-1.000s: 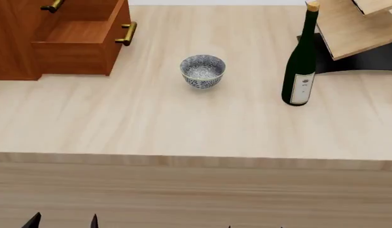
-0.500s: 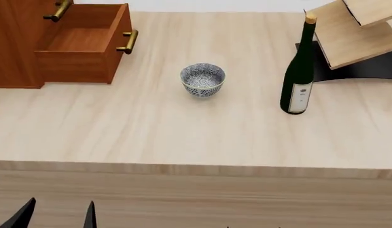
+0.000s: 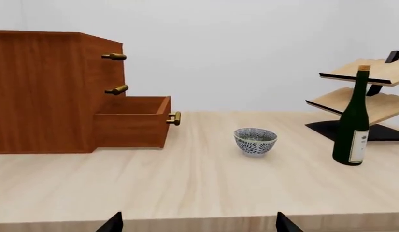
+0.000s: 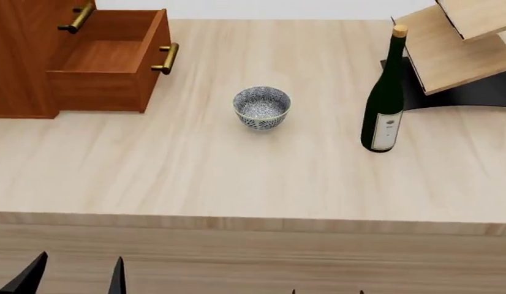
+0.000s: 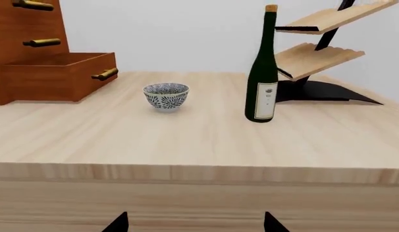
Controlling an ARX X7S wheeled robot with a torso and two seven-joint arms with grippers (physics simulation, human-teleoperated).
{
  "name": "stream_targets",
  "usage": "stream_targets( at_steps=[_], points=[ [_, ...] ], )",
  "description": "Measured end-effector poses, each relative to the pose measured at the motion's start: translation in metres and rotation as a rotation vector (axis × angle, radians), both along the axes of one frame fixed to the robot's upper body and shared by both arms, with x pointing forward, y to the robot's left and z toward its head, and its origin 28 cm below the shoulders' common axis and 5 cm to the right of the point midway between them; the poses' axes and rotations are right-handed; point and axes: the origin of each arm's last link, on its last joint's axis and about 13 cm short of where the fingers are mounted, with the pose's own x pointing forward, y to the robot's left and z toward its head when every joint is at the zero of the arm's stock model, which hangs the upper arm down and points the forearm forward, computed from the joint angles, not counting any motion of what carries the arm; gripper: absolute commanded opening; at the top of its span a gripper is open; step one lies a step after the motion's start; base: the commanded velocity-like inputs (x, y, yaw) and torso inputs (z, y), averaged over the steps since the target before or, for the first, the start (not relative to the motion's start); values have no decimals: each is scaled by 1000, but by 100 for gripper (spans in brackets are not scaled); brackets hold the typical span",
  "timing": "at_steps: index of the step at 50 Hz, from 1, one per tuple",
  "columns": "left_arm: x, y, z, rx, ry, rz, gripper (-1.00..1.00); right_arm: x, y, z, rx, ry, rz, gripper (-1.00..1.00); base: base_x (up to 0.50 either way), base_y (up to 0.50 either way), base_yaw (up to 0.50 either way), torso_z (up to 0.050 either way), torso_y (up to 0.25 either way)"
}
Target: Put the bowl in the bottom drawer of the cabinet.
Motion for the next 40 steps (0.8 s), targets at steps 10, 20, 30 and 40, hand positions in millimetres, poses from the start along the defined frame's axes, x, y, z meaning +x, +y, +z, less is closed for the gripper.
stream_targets(
  at_steps=[10,20,30,40],
  points=[
    [0,1,2,-7,-14,-5,100,-1,0,4,-2,-7,-1,100,0,0,0,38,0],
    [4,7,25,-7,-94,15,100,3,0,15,-5,-31,-7,100,0,0,0,0,0],
    [8,15,64,-13,-207,33,100,4,-1,24,-2,-51,-16,100,0,0,0,0,0],
    [5,24,110,-16,-340,48,100,4,-1,36,6,-78,-29,100,0,0,0,0,0]
  ],
)
